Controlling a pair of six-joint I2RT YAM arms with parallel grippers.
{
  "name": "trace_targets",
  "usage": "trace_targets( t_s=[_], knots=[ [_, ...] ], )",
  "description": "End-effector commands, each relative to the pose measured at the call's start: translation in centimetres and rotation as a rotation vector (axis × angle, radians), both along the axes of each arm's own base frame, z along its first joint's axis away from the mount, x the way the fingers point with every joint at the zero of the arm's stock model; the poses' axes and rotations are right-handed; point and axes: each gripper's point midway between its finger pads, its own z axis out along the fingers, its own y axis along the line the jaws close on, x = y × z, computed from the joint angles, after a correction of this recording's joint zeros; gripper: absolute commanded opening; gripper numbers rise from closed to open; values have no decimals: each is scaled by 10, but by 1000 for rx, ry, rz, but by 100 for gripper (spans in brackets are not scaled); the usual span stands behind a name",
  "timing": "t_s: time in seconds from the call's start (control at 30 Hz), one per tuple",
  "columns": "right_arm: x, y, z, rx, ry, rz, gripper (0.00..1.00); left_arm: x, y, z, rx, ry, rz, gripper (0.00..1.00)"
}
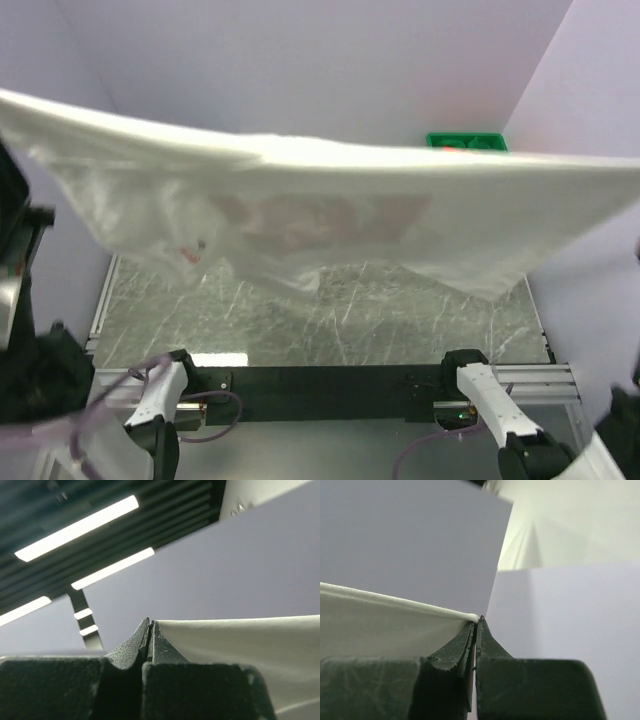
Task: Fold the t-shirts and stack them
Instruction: Flatten the tshirt out
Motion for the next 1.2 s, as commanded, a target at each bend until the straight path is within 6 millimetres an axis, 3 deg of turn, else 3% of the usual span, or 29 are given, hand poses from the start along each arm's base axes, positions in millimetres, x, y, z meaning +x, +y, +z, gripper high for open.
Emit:
trace_targets(
  t_s=[0.0, 0.07, 0.17, 0.23, 0.27, 0.33, 0.37, 0.4, 0.43, 0.47, 0.53, 0.57, 0.63, 0.67, 0.7, 0.73, 0.77, 0.83, 0.87, 0.93, 0.97, 1.0, 1.03, 1.07, 1.1, 1.13, 1.17],
  knots=[
    [-50, -5, 19, 6, -160, -26, 0, -28, 18, 14, -49, -114, 119, 1],
    [-53, -3, 12, -6, -159, -21, 0, -35, 20, 11, -47, -110, 141, 1],
    [-33, -3, -3, -25, -98, -39, 0, -10, 26, -5, -42, -21, 158, 1],
    [-3, -1, -19, -36, -22, -37, 0, 15, 29, -19, -24, 57, 165, 1],
    [14, 2, -27, -48, 18, -25, 0, 43, 32, -35, -23, 142, 156, 1],
    [56, 8, -56, -70, 125, -8, 0, 76, 27, -58, 18, 252, 106, 1],
    [75, 11, -69, -79, 165, 2, 0, 105, 30, -83, 15, 341, 83, 1],
    [103, 12, -92, -79, 226, 8, 0, 119, 29, -98, 10, 392, 58, 1],
    [118, 18, -104, -93, 260, 36, 0, 134, 24, -117, 40, 448, 22, 1],
    [137, 23, -119, -102, 306, 60, 0, 161, 28, -151, 25, 543, 5, 1],
    [170, 32, -153, -94, 395, 113, 0, 186, 30, -191, 10, 650, -29, 1],
    [191, 36, -172, -93, 456, 134, 0, 207, 30, -230, 8, 745, -56, 1],
    [219, 46, -215, -110, 566, 179, 0, 223, 30, -265, 15, 812, -83, 1],
    [234, 49, -237, -114, 621, 191, 0, 235, 26, -302, 33, 885, -123, 1],
    [248, 53, -270, -128, 690, 209, 0, 241, 25, -318, 39, 905, -135, 1],
    [260, 56, -292, -156, 737, 220, 0, 252, 25, -345, 30, 944, -156, 1],
    [269, 57, -311, -169, 774, 222, 0, 259, 23, -360, 28, 975, -177, 1],
    [292, 61, -369, -218, 890, 227, 0, 275, 20, -391, 28, 1042, -189, 1],
    [300, 61, -387, -220, 928, 228, 0, 293, 23, -419, 18, 1103, -187, 1],
    [316, 65, -417, -229, 995, 240, 0, 311, 20, -448, 33, 1162, -189, 1],
    [331, 65, -446, -227, 1072, 239, 0, 327, 20, -474, 34, 1221, -197, 1],
    [341, 65, -453, -227, 1092, 234, 0, 336, 19, -489, 61, 1245, -182, 1],
    [354, 67, -481, -234, 1166, 238, 0, 344, 14, -504, 85, 1277, -187, 1],
    [361, 65, -490, -229, 1191, 223, 0, 360, 14, -527, 88, 1326, -183, 1],
    [372, 64, -488, -225, 1198, 214, 0, 368, 14, -538, 83, 1352, -185, 1],
    [381, 64, -511, -225, 1263, 215, 0, 385, 15, -558, 81, 1402, -194, 1],
    [393, 62, -506, -222, 1259, 200, 0, 394, 16, -566, 73, 1425, -191, 1]
  ],
)
